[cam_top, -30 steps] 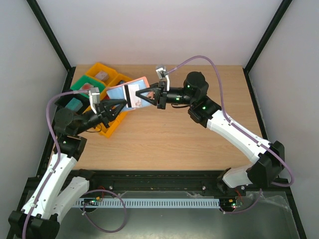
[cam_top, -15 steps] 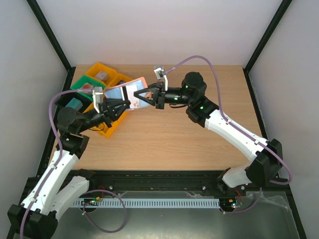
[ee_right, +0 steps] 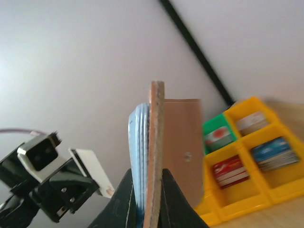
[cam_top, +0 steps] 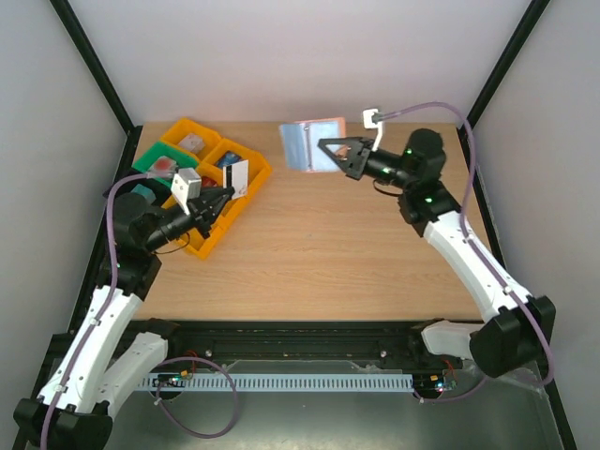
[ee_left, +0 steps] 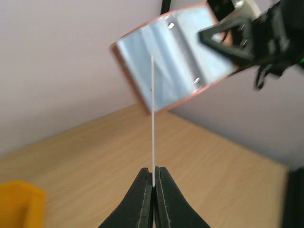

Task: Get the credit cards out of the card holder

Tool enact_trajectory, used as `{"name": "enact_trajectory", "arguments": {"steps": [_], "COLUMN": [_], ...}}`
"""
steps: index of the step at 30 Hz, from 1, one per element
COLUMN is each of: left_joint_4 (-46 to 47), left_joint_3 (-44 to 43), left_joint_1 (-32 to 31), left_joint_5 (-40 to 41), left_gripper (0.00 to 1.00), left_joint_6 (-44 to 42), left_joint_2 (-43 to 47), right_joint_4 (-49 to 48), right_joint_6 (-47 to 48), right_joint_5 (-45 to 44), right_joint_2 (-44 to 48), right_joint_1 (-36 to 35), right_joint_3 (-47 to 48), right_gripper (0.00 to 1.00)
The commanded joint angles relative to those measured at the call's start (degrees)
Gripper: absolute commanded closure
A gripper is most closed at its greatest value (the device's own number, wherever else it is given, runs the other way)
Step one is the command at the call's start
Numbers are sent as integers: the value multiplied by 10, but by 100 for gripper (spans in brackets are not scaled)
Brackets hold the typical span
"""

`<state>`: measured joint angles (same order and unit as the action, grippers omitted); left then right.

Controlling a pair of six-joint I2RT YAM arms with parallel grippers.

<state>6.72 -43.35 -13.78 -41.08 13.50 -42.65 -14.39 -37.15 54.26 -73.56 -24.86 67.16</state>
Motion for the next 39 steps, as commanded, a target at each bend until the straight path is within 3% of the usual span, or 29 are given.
{"name": "enact_trajectory", "arguments": {"steps": [1, 4, 6, 8, 10, 12, 18, 26, 39], "left_joint_4": [-139, -202, -185, -131, -20, 49, 55, 32, 36], "left_joint_3": [-56, -68, -42, 10, 87, 118, 125, 111, 102], "left_joint_1": [5, 4, 0, -3, -3, -4, -8, -18, -19], "left_joint_5": [53, 63, 99, 129, 136, 99, 25, 41, 74], "left_gripper": [98, 98, 98, 98, 98, 98, 98, 98, 98], "left_joint_6": [-317, -618, -815, -1030, -1209, -1302, -1393, -1389, -1350], "left_joint_2": [21, 65, 109, 152, 189, 198, 194, 182, 174], "right_joint_4": [14, 52, 68, 69, 74, 85, 131, 149, 185], "right_joint_6": [-16, 3, 4, 4, 2, 4, 1, -10, 33], "right_joint_5": [-9, -14, -18, -19, -23, -23, -12, -20, 24], "right_joint_2": [54, 58, 58, 58, 57, 53, 23, -35, -198], "right_joint_1": [39, 43, 43, 43, 43, 43, 43, 37, 17], "right_joint_3": [-17, -18, -23, -34, -45, -55, -92, -161, -187], "right_gripper": [98, 98, 98, 98, 98, 98, 98, 98, 98]}}
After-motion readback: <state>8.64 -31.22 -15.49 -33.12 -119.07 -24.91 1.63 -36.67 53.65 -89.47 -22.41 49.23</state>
